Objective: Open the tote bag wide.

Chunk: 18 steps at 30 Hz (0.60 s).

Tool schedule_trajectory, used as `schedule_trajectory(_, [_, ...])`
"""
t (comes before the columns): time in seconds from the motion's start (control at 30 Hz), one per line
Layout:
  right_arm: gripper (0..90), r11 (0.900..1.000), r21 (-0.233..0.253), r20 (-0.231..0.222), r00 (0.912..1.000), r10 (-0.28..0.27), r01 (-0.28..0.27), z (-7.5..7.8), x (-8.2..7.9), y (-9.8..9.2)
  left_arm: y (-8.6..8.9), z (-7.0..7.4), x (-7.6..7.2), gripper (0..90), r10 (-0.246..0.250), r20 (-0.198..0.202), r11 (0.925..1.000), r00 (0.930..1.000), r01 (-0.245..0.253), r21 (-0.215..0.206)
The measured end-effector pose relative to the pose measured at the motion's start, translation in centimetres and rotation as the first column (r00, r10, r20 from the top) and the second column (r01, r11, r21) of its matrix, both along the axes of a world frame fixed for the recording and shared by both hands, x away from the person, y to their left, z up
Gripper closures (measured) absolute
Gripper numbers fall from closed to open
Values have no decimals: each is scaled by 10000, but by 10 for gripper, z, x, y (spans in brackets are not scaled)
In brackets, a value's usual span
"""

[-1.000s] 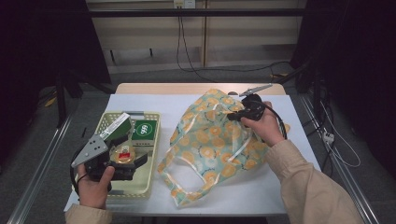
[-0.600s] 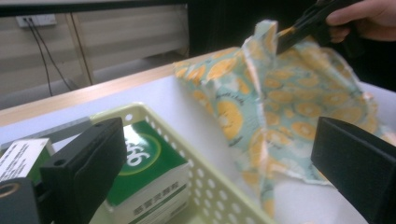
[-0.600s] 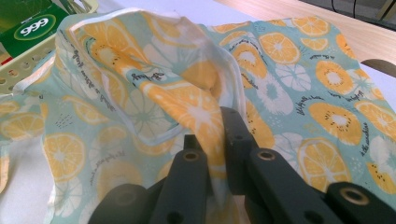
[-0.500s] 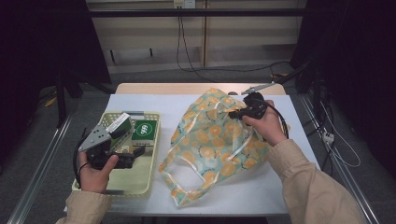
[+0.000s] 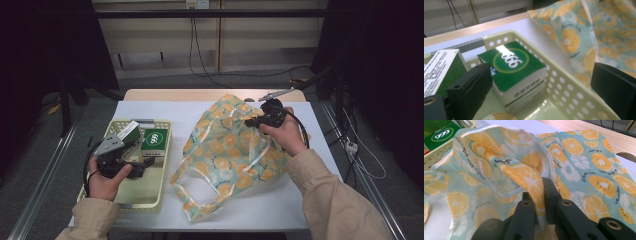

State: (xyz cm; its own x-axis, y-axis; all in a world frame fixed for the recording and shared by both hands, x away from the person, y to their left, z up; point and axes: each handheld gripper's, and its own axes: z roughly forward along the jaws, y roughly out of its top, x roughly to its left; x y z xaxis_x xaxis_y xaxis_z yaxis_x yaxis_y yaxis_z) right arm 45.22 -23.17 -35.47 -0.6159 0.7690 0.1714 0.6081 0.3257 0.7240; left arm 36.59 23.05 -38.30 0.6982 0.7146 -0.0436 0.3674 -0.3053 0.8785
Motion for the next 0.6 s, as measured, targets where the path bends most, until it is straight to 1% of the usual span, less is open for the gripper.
schedule_trajectory(0.07, [880,10000,-7,-1,10000,15,-15,0,0,0,0,-2,1,38,-5,-33,10000,10000,5,93])
schedule_trajectory(0.13, [880,10000,5,4,10000,8,-8,0,0,0,0,-4,2,38,-24,-133,9990,9999,30,439])
schedule_trajectory(0.2, [880,10000,26,36,10000,9,-9,1,0,0,0,-7,3,38,-99,-241,9989,9997,110,459])
schedule_trajectory(0.4, [880,10000,18,58,10000,16,-16,1,-1,-1,2,-16,7,38,33,-662,9976,9978,14,698])
schedule_trajectory(0.57, [880,10000,3,22,10000,50,-50,0,-1,0,4,-21,9,42,14,-845,9965,9964,57,837])
schedule_trajectory(0.6, [880,10000,12,20,10000,42,-42,0,-1,1,4,-22,9,42,49,-939,9964,9956,30,845])
